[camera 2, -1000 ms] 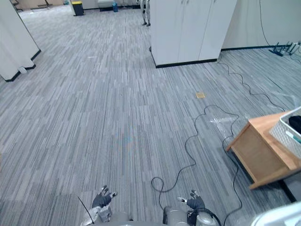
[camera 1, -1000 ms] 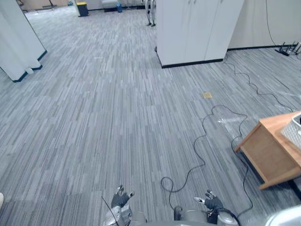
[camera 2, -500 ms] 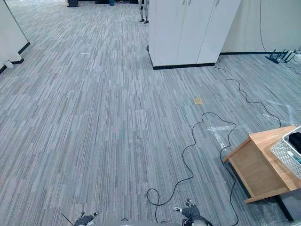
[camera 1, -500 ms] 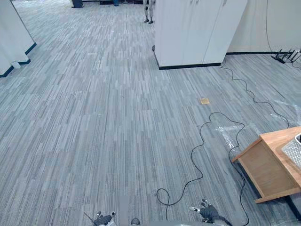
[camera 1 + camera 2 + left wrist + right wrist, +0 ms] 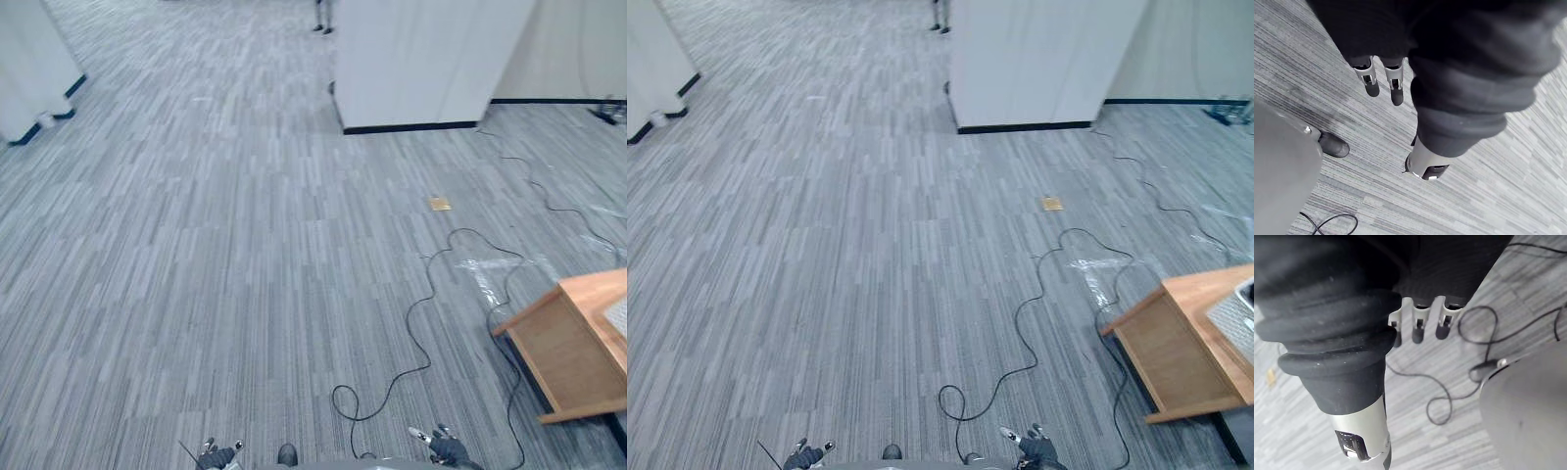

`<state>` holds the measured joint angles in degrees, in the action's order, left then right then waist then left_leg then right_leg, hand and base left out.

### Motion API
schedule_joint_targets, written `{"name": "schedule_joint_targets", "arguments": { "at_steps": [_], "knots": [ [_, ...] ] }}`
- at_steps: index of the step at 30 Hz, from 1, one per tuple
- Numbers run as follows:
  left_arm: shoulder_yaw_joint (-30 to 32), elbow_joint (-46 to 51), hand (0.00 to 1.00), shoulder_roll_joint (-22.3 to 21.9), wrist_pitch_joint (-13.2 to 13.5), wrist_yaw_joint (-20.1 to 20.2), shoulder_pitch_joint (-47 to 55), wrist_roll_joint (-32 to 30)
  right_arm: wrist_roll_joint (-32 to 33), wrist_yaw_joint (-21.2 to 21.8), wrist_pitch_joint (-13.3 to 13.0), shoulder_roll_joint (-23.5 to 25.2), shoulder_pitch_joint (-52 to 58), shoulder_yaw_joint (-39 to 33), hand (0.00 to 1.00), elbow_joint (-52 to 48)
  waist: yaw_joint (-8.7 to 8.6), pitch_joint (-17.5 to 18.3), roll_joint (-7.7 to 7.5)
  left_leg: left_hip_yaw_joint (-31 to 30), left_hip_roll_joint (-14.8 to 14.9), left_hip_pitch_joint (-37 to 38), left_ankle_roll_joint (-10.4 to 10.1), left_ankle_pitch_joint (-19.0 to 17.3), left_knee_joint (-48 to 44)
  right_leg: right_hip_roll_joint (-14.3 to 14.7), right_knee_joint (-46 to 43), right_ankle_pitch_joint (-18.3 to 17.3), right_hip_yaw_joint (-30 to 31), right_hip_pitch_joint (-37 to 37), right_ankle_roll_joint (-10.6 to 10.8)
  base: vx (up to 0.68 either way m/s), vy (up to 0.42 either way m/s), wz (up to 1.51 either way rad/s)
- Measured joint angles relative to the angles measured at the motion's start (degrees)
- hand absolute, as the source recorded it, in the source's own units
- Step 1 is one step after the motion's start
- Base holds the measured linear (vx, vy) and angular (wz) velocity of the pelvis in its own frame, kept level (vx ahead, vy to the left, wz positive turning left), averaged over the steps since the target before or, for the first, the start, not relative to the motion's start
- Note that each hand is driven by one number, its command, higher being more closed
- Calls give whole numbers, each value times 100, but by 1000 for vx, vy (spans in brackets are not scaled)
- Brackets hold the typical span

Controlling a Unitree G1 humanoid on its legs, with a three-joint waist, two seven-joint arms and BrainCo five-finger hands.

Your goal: Organize washtable

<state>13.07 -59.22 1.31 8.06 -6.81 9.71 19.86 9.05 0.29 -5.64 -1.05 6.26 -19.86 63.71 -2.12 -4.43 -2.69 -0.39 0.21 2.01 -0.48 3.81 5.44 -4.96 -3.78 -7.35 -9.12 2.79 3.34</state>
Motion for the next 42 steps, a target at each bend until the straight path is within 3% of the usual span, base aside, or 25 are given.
{"name": "schedule_joint_targets", "arguments": {
  "at_steps": [4,7,9,11,12,13,15,19,21,22,24,25,26,27,28,29,30,32,34,36,38,39,40,41,42],
  "knots": [
    [-85,-4,0,94,2,214,-120,-164,53,2,129,12,-35,-124,0,187,160,-81,-61,-87,-144,-30,58,-1,8,-133,0,-25,-56,93,39,64,51,25],
    [-197,-8,0,267,-33,312,-195,-282,20,-1,217,69,-203,-124,0,279,160,-168,-208,-63,-350,-19,244,-194,-78,-356,-175,-188,-114,81,301,43,86,7],
    [-216,50,0,353,-33,414,-243,-484,-16,4,220,115,-196,-125,0,283,174,-244,-327,203,-548,-229,444,-829,-848,-754,-773,-546,-198,38,704,90,157,32],
    [-220,50,0,278,-41,428,-270,-648,-15,78,222,31,-163,-174,0,253,186,-298,-223,214,-592,-248,601,-1086,-1214,-858,-1752,-408,-66,-251,873,108,193,25],
    [-218,23,0,234,-82,437,-307,-842,-16,116,212,-51,-128,-185,0,134,178,-382,-106,145,-566,-125,721,-1244,-1388,-878,-3061,-14,137,-777,545,149,207,25],
    [-215,19,0,255,-131,438,-324,-933,14,119,200,-61,-108,-207,0,52,161,-442,41,60,-504,43,794,-1395,-1465,-714,-3754,-206,371,-1134,484,176,189,22],
    [-217,12,0,275,-164,439,-367,-972,118,115,174,-36,-25,-207,0,-4,193,-446,34,-49,-398,303,840,-1498,-1406,-351,-4106,-612,388,-1565,387,259,114,9],
    [-399,-237,0,211,-308,446,-665,-1286,239,103,152,-24,35,-229,0,-161,116,-504,98,-329,-214,681,748,-1574,-1019,191,-3140,-662,-394,-2476,140,401,98,28],
    [-486,-228,0,171,-337,453,-799,-1394,295,93,158,60,183,-304,0,-232,14,-569,79,-620,-254,1239,600,-1661,-566,319,-1733,-73,-883,-2725,-32,585,27,69],
    [-529,-227,0,169,-342,453,-848,-1395,300,94,164,66,187,-347,0,-234,-33,-612,48,-727,-274,1376,481,-1733,-531,320,-1463,67,-980,-2748,-63,519,-42,91],
    [-655,-199,0,60,-364,477,-885,-1467,365,99,176,132,341,-515,0,-400,-117,-589,124,-1011,-176,1765,-114,-2111,-622,344,-1287,318,-1225,-2961,-383,779,-134,105],
    [-658,-193,0,50,-362,493,-869,-1542,309,97,181,176,374,-531,0,-445,-163,-576,100,-1061,-185,1754,-121,-2116,-849,362,-1317,389,-1283,-2973,-539,933,-193,107],
    [-636,-204,0,22,-367,541,-812,-1721,137,100,215,238,403,-691,0,-464,-204,-503,76,-998,-225,1640,-261,-2198,-1555,419,-1218,628,-1353,-2882,-934,868,-203,110],
    [-458,-195,0,-65,-409,555,-803,-1798,104,120,235,281,489,-880,0,-528,-273,-396,155,-894,-207,1354,-389,-2242,-2608,572,-1108,1241,-1349,-2702,-1372,867,-210,75],
    [-305,-190,0,-192,-436,551,-794,-1830,102,121,245,165,457,-952,0,-602,-217,-364,423,-765,-26,1116,-558,-2125,-3267,735,-1212,1031,-1375,-2609,-1397,892,-180,14],
    [-101,-186,0,-261,-464,550,-772,-1833,97,108,238,102,416,-922,0,-752,-155,-359,591,-536,101,722,-885,-1507,-4226,978,-1191,777,-1246,-2445,-1443,887,-162,-93],
    [139,-117,0,-223,-508,539,-711,-1825,65,102,201,141,276,-732,0,-969,-53,-368,597,-194,223,8,-1147,-346,-5777,1224,-1084,557,-836,-2035,-1385,903,-165,-108],
    [240,6,0,-157,-508,539,-715,-1813,56,98,210,150,148,-621,0,-925,-6,-473,460,436,586,-382,-852,-560,-6907,1397,-812,361,-402,-1193,-1374,765,-172,-91],
    [95,391,0,17,-437,527,-559,-1595,63,81,225,194,-175,-248,0,-552,271,-549,133,1070,810,-1013,39,-1185,-7340,1313,-330,348,566,4,-1353,824,-100,-129],
    [-33,562,0,78,-352,506,-554,-1301,56,88,221,134,-512,62,0,-349,346,-525,77,985,764,-1820,-33,-1478,-6603,1203,-174,333,1007,445,-1328,777,55,-139],
    [-134,618,0,54,-251,447,-587,-1088,56,96,215,193,-823,173,0,-241,440,-569,104,724,588,-2329,-152,-1520,-4725,1017,-58,139,1320,830,-1002,684,135,-124],
    [-213,617,0,31,-243,379,-591,-1006,56,92,199,155,-861,267,0,-221,472,-570,172,440,462,-2433,-422,-1258,-3118,911,89,-60,1488,1137,-848,557,154,-78],
    [-249,607,0,3,-242,359,-576,-953,56,89,188,96,-863,366,0,-224,475,-528,283,345,455,-2492,-596,-1051,-2354,902,187,-142,1562,1305,-848,746,257,-73],
    [-395,562,0,-76,-219,302,-562,-898,55,89,167,-47,-769,517,0,-221,488,-448,531,253,520,-2755,-815,-885,-1554,927,377,-337,1709,1608,-824,801,344,-58],
    [-417,538,0,-155,-198,269,-529,-847,53,87,165,-93,-652,527,0,-205,572,-446,764,369,676,-2985,-778,-903,-1477,983,453,-540,1898,2001,-853,824,386,-60]
  ]
}}
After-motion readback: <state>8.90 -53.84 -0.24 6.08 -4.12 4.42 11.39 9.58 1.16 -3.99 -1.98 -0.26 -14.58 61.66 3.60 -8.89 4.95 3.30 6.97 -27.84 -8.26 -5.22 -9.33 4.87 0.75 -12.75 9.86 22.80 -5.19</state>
